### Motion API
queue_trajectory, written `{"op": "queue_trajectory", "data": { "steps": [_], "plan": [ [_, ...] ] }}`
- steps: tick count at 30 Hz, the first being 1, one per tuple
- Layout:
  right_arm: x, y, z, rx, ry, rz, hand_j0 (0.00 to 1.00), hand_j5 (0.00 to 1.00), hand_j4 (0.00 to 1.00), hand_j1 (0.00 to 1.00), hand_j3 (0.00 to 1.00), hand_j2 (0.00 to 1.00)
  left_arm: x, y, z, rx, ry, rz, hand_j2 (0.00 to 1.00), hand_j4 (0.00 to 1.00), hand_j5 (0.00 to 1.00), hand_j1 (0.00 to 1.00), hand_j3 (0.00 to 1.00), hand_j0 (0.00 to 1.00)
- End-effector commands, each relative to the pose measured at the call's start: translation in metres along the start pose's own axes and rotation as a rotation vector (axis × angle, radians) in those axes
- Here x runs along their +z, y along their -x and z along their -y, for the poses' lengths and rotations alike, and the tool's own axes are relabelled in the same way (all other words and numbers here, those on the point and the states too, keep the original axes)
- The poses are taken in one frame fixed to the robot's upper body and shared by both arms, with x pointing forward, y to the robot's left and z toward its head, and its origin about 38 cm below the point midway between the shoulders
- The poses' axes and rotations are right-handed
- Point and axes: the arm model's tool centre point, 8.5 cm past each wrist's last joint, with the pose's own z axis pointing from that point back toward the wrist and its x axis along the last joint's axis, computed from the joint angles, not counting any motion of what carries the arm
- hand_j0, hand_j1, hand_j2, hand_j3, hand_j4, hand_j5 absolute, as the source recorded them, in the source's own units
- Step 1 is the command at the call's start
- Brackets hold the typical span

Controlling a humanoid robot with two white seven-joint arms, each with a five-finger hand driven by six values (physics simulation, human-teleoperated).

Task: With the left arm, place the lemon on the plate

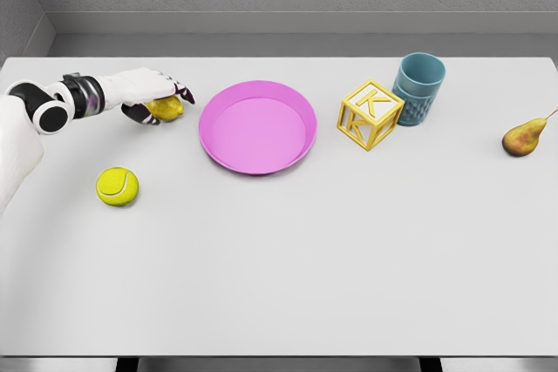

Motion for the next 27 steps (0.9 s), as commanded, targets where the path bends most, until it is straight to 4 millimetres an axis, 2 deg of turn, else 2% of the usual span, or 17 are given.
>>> {"op": "queue_trajectory", "data": {
  "steps": [1, 14, 15, 16, 27],
  "plan": [
    [0.0, -0.001, 0.0, -0.001, 0.0, 0.001, 1.0, 1.0, 1.0, 1.0, 1.0, 1.0, 0.0015, 0.0018, -0.0004, 0.004, -0.004, -0.005, 0.78, 0.78, 0.78, 0.78, 0.78, 0.78],
    [0.0, 0.0, 0.0, -0.001, 0.0, 0.0, 1.0, 1.0, 1.0, 1.0, 1.0, 1.0, 0.0044, 0.0053, 0.001, -0.006, 0.006, -0.016, 0.77, 0.77, 0.77, 0.77, 0.77, 0.77],
    [0.0, -0.001, 0.0, -0.001, 0.0, 0.001, 1.0, 1.0, 1.0, 1.0, 1.0, 1.0, 0.0037, 0.005, 0.0016, -0.015, 0.012, -0.019, 0.74, 0.74, 0.74, 0.74, 0.74, 0.74],
    [0.0, 0.0, 0.0, -0.001, 0.0, 0.0, 1.0, 1.0, 1.0, 1.0, 1.0, 1.0, 0.0037, 0.0053, 0.0021, -0.022, 0.018, -0.022, 0.65, 0.65, 0.65, 0.65, 0.65, 0.65],
    [0.0, -0.001, 0.0, -0.001, 0.0, 0.001, 1.0, 1.0, 1.0, 1.0, 1.0, 1.0, 0.0033, 0.0046, 0.0024, -0.024, 0.021, -0.02, 0.57, 0.57, 0.57, 0.57, 0.57, 0.57]
  ]
}}
